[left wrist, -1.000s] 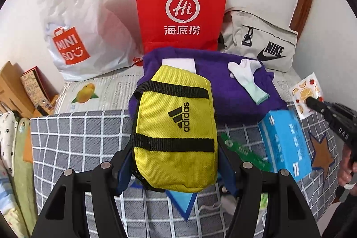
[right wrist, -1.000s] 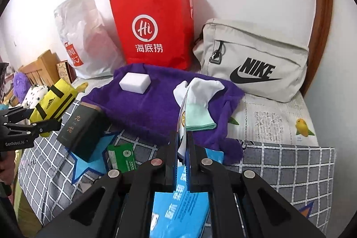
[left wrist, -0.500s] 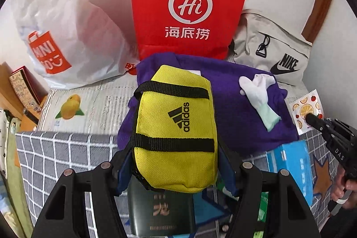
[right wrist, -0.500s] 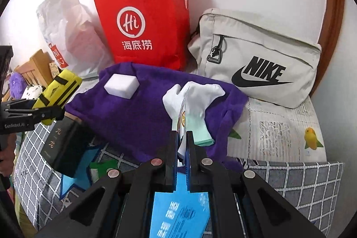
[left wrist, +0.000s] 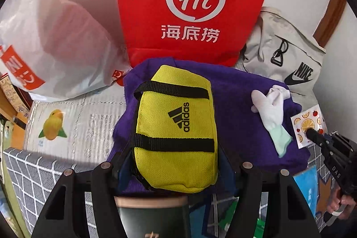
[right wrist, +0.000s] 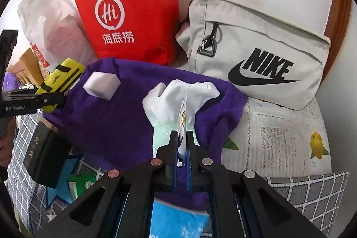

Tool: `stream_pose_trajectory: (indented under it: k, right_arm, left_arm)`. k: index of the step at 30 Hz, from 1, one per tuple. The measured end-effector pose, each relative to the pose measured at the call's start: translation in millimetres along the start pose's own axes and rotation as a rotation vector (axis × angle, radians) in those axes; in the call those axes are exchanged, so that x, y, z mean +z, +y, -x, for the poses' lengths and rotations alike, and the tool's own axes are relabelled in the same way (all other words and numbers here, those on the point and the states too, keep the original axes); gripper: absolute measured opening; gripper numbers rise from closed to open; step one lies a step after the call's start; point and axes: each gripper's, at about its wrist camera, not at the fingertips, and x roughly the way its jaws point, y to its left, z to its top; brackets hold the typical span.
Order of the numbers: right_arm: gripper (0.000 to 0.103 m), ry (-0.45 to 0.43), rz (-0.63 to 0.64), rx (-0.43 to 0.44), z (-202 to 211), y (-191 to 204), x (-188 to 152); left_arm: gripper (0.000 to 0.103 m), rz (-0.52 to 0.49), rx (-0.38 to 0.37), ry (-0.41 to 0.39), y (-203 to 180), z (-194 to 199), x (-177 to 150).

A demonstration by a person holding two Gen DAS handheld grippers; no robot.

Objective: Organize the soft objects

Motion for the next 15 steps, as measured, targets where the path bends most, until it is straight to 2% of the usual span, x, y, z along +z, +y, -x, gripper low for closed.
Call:
stream_pose_trajectory:
  k: [9,15]
  right_arm:
    - [0.006,0.038,0.017,-0.017,-20,-2,2]
    - [0.007,0.05,0.025,-0.017,-27,0,4]
  left_arm:
    - [0.064,0.037,-0.008,0.065,7,-32,3]
    - [0.065,0.028,-0.005,0.093,5,-45,3]
